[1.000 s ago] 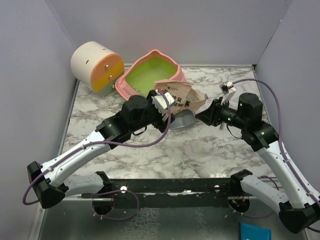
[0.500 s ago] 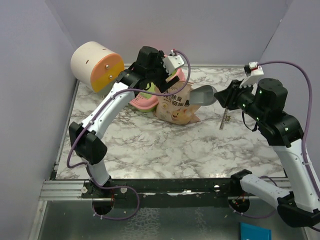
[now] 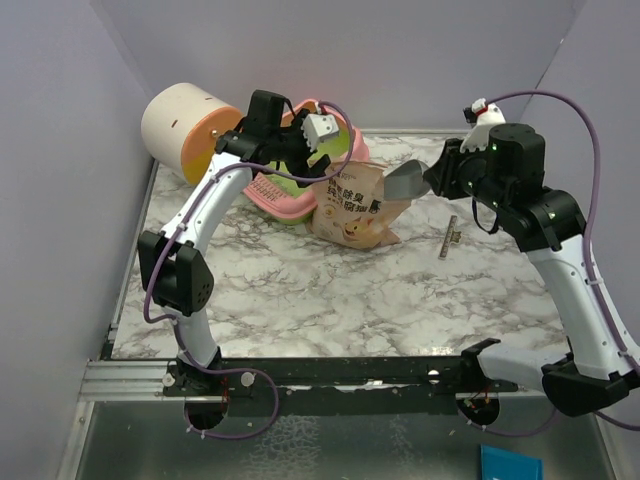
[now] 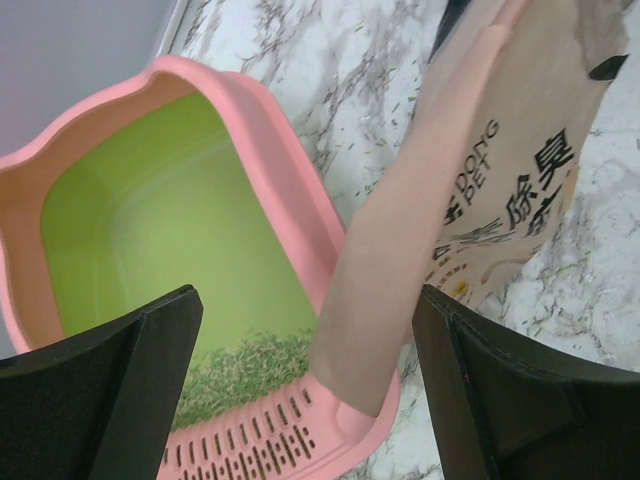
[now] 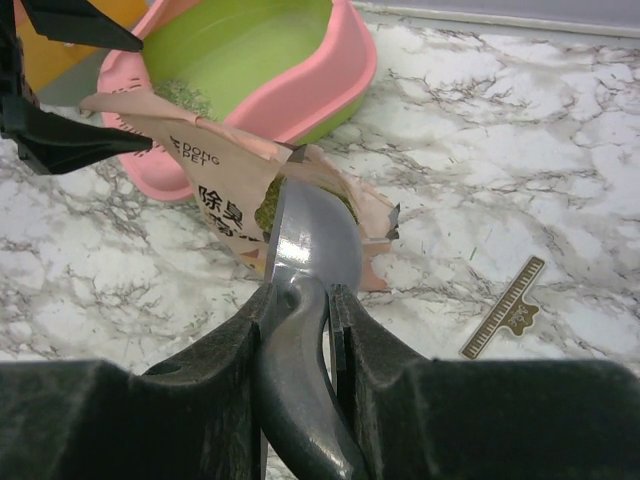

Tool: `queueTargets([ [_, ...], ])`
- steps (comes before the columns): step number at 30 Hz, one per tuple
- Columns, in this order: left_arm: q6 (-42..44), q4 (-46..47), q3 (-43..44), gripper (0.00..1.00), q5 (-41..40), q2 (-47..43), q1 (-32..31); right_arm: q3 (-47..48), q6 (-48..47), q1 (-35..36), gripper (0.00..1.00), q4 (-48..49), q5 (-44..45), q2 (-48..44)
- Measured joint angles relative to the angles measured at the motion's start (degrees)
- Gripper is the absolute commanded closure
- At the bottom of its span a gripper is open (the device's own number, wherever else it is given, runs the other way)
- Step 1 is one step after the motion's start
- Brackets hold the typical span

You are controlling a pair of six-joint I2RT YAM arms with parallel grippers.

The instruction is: Fill the litter box with clean litter

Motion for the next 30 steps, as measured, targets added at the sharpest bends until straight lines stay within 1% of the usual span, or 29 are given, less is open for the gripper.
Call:
queueTargets([
  [4,0.1,1.4,-1.5,0.17,3.4,0.0,-0.5,1.3,-1.0,0.0,0.99,-0.1,0.8,2.5],
  [5,0.1,1.7,-2.0,0.20,4.3,0.0,-0.5,1.3,-1.3,0.0,0.99,-0.1,1.0,3.3],
  [11,-0.5,2.7,-4.3,0.41,7.7,0.0,-0.6,1.3,-2.2,0.0,0.99,0.4,1.6,7.6],
  [14,-1.6,5.0,-5.5,0.52,8.7,0.0,-0.6,1.3,-2.3,0.0,0.99,1.8,1.5,9.2],
  [17,-2.8,7.2,-7.5,0.65,9.2,0.0,-0.6,1.4,-2.3,0.0,0.99,3.1,1.5,11.0],
  [18,-3.5,8.0,-8.4,0.71,9.4,0.0,-0.6,1.6,-2.2,0.0,0.99,3.4,1.5,11.6],
  [21,-4.7,10.0,-10.7,0.97,9.7,-0.1,-0.6,2.2,-2.2,0.0,0.99,3.5,1.5,13.0],
  [22,-5.0,10.6,-11.4,1.00,9.7,-0.3,-0.6,2.4,-2.2,0.0,0.99,3.5,1.5,13.2],
  [30,-7.5,16.2,-18.6,1.00,9.7,-5.0,-0.5,5.2,-2.3,0.0,0.99,3.2,1.4,13.6],
])
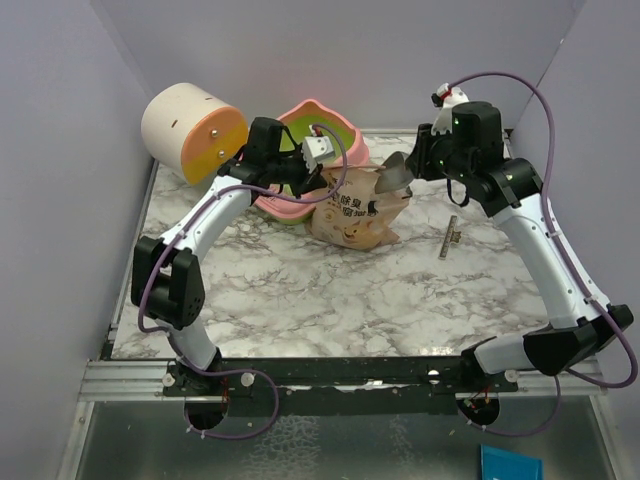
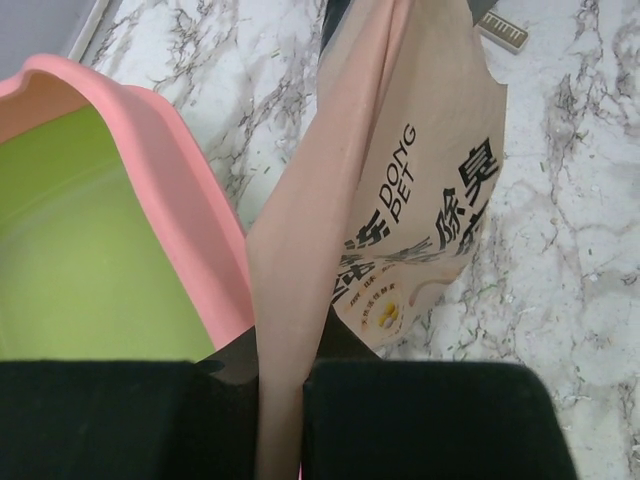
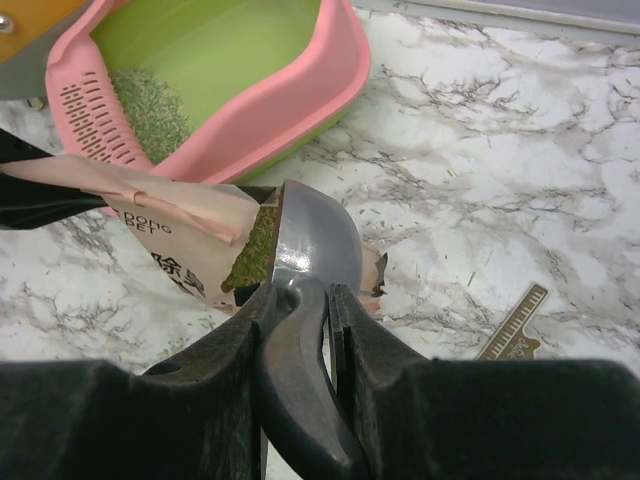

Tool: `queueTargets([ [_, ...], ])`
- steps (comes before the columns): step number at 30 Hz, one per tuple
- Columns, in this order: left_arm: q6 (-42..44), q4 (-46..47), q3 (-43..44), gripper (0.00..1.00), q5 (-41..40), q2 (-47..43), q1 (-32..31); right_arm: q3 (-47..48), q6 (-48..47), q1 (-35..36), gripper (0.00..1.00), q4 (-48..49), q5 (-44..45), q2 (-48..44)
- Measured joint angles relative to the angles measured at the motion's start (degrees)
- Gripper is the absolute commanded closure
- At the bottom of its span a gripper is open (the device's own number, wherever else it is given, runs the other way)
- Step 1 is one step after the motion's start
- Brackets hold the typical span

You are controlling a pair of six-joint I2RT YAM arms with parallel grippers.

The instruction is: Fill the litter box with clean litter

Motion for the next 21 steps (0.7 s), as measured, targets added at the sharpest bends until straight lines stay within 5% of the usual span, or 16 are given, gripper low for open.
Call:
queueTargets([
  [21,-8.8,14.3,-9.6,1.00,-0.1,-5.0,-0.1,-4.3,0.0,0.0,0.99,0.6,-6.1,-0.2],
])
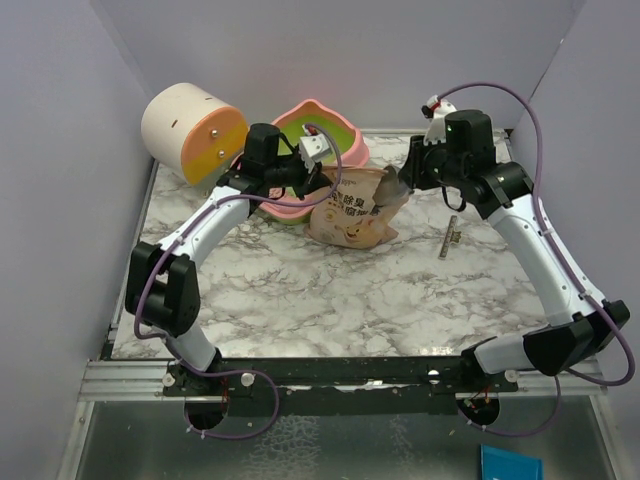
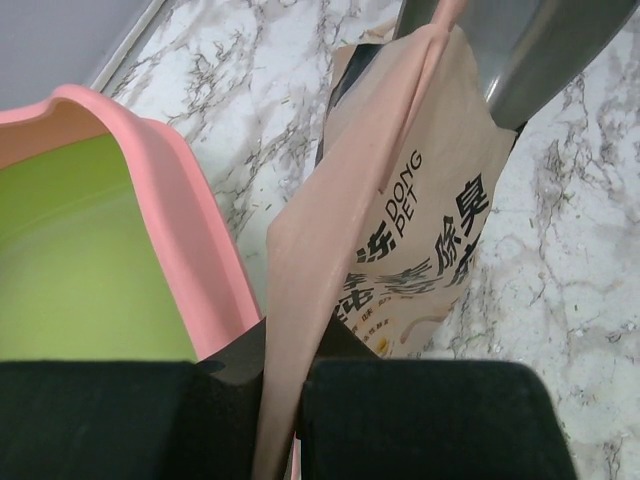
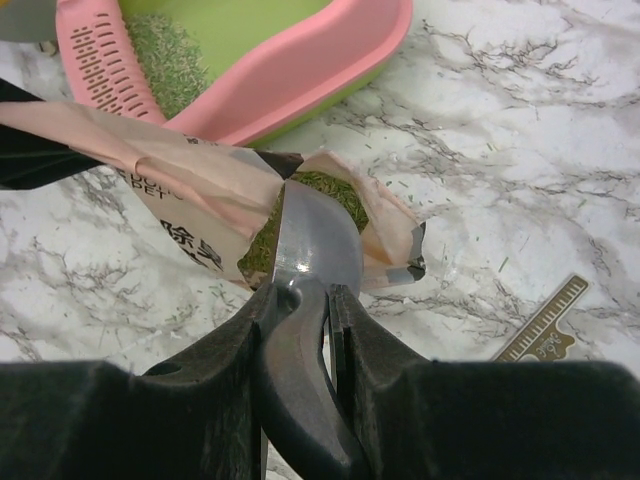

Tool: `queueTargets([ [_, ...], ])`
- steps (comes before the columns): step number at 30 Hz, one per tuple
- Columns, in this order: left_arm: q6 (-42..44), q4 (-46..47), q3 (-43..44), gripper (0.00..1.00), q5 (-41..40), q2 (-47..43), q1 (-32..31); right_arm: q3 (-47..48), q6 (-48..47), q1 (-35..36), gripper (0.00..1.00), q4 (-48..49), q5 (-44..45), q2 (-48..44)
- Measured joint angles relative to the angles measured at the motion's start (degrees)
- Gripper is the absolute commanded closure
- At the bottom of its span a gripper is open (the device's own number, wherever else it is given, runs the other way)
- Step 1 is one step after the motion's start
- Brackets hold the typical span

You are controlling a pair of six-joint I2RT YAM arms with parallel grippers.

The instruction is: Fill the litter box with clean litter

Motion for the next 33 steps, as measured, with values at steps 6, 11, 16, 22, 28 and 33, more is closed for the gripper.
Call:
queueTargets([
  [6,-3.4,1.5,3.0,1.00,0.2,2.6,-1.1,-3.3,0.2,-0.4,0.99,1.7,-1.1,0.2],
  [11,-5.4,4.1,2.8,1.00,0.2,2.8,-1.9,-9.1,0.7,-0.4,0.99,4.1,-2.3,0.4],
  [16,-7.4,15.6,-6.7,1.00,0.3,-0.5,-1.9,-11.6,1.2,-0.4,0.99,6.0,-2.7,2.4],
  [22,-8.3,23.3,-17.1,1.00,-1.8,-7.3,-1.8,-11.4,1.8,-0.3,0.99,6.4,-2.7,5.9],
  [28,-11.0,30.6,-22.3,1.00,-3.9,-9.1,-2.1,-11.1,1.7,-0.2,0.99,6.3,-2.5,6.0],
  [33,-12.2,32.5,-23.1,1.00,-5.6,-9.1,-3.0,-11.1,1.7,-0.2,0.99,6.5,-2.3,6.6],
])
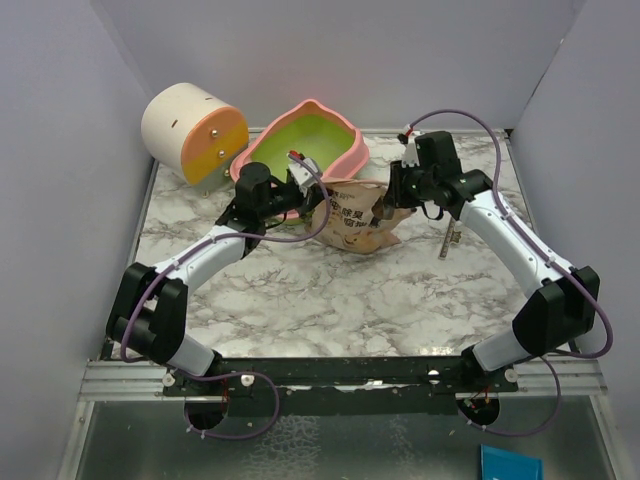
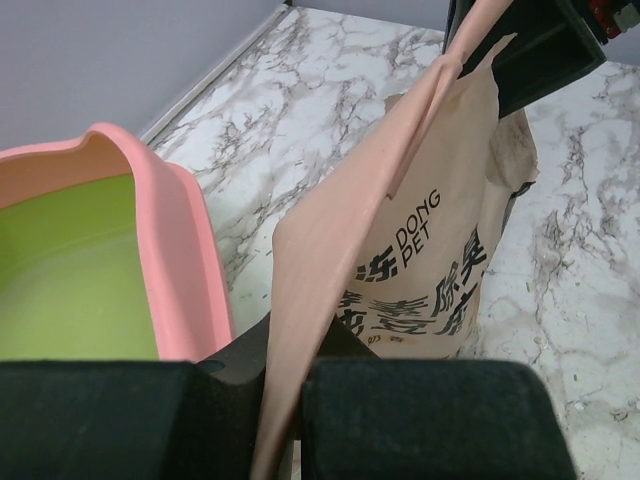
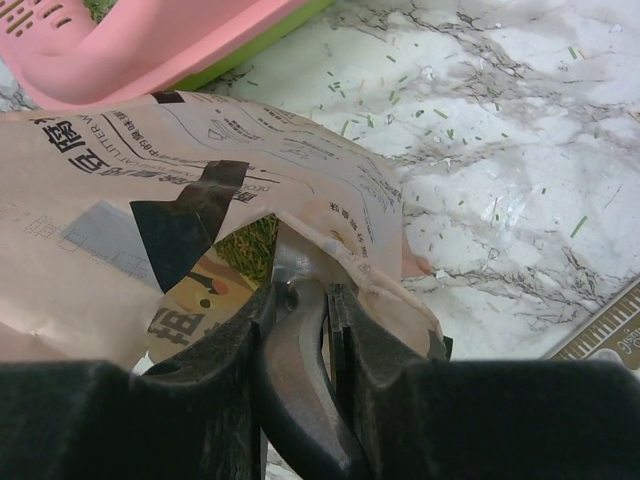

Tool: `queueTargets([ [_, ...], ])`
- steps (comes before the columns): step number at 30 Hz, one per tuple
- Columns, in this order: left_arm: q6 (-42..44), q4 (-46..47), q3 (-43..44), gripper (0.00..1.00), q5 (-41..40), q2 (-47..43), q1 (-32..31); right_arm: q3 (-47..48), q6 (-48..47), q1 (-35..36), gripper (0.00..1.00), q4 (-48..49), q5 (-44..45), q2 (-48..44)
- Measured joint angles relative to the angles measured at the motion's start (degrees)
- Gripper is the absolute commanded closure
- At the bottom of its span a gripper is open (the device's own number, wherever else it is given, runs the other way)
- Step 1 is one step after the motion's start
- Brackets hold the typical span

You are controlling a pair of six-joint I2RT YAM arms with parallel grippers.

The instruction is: Fill the litter box with clean litter

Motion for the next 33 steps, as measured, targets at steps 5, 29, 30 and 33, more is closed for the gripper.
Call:
queueTargets([
  [5,-1.2,0.3,0.0,1.00,-3.0,0.0,-1.2,-0.2,0.0,0.2,0.99,0.4,0.3,0.1],
  [29,-0.5,-2.3,3.6,1.00,-10.0,2.5,-5.2,-10.3,4.0,1.2,0.99,22.6,-5.6,5.4],
  [30,-0.5,-2.3,3.6,1.00,-10.1,2.6,-5.2,-10.3,4.1,1.0,0.99,23.4,-6.0,5.7],
  [33,-0.3,-2.3,3.6,1.00,-10.1,2.6,-5.3,-11.4,4.3,0.7,0.99,25.2,-7.3,5.6],
])
